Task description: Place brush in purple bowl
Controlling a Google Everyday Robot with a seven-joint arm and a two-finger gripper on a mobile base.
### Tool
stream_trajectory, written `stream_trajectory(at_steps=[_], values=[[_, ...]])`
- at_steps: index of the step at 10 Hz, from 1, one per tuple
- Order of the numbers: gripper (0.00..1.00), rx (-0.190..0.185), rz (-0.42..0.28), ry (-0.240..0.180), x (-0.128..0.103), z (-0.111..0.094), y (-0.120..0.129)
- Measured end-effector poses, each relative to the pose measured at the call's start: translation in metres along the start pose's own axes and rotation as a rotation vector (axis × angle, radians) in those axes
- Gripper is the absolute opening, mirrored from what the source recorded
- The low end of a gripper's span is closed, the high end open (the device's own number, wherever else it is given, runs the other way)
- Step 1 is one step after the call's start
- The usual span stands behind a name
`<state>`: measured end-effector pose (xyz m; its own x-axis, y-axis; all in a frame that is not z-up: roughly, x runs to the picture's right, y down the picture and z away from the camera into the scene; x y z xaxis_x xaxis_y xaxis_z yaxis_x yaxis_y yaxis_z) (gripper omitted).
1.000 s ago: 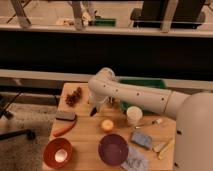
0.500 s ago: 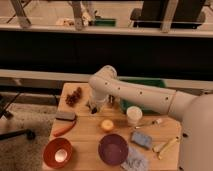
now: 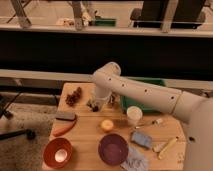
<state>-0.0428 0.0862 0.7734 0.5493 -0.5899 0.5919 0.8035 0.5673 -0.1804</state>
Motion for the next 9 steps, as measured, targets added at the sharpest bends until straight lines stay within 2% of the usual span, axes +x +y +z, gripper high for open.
stream_trajectory(at_steps=[9], values=[[0.00,0.001,0.048,-0.061,0.004,-0.031,0.022]])
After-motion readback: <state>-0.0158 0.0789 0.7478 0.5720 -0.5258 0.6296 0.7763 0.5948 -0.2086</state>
